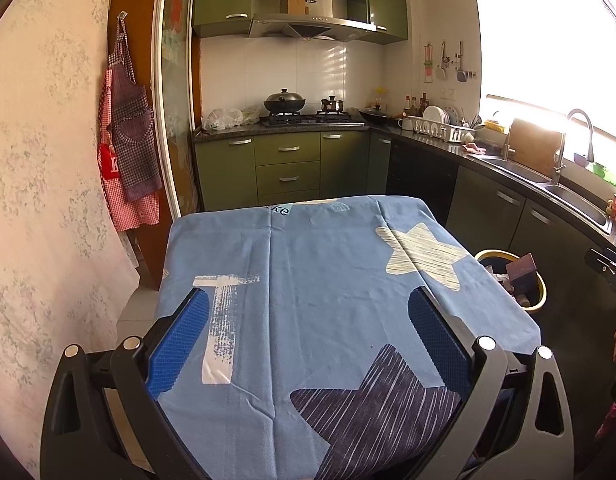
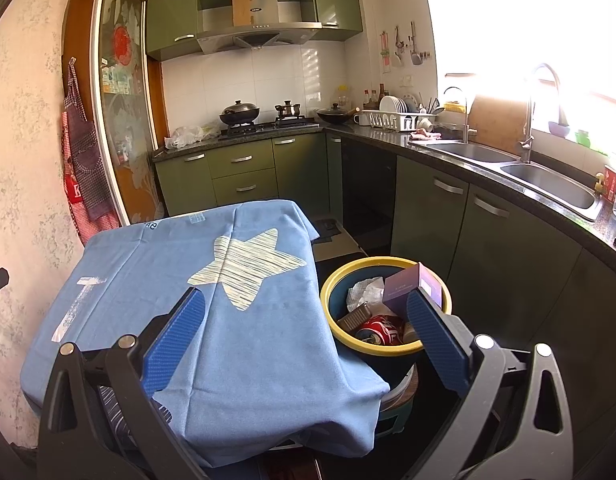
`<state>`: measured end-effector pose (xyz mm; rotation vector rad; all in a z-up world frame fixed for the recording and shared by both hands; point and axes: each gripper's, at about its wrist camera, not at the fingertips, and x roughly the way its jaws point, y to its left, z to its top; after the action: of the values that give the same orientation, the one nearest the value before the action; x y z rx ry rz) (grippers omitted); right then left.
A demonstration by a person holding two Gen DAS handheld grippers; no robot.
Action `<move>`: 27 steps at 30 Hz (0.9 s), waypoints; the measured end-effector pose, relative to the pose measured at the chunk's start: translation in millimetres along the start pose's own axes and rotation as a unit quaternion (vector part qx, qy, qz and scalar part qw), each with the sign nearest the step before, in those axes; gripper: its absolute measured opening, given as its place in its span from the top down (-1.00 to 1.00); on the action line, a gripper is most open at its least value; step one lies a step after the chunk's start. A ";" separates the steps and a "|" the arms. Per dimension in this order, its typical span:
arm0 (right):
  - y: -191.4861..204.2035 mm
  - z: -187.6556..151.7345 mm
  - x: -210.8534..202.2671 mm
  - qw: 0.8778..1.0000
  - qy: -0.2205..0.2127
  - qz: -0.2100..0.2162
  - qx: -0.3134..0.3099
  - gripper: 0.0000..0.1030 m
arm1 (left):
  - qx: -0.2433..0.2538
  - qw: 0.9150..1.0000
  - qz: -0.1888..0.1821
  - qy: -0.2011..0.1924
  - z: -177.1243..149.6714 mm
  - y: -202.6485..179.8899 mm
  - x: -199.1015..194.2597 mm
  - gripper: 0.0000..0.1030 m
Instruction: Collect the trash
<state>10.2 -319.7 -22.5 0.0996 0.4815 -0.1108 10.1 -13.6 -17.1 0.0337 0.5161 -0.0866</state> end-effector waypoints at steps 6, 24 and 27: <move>0.8 -2.8 0.7 1.000 0.003 0.000 0.001 -0.87 | 0.001 1.000 -0.001 0.002 -1.1 -0.3 1.2 -0.91; 0.8 -3.4 1.4 1.000 0.003 0.001 0.002 -0.87 | 0.003 1.000 -0.002 0.006 -3.0 -1.6 4.2 -0.91; -0.2 -3.0 1.4 1.000 0.004 0.001 0.002 -0.87 | 0.003 1.000 -0.002 0.006 -3.1 -1.7 4.3 -0.91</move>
<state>10.0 -319.6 -25.8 0.1044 0.4891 -0.1105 12.2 -15.5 -22.0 0.0388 0.5283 -0.0926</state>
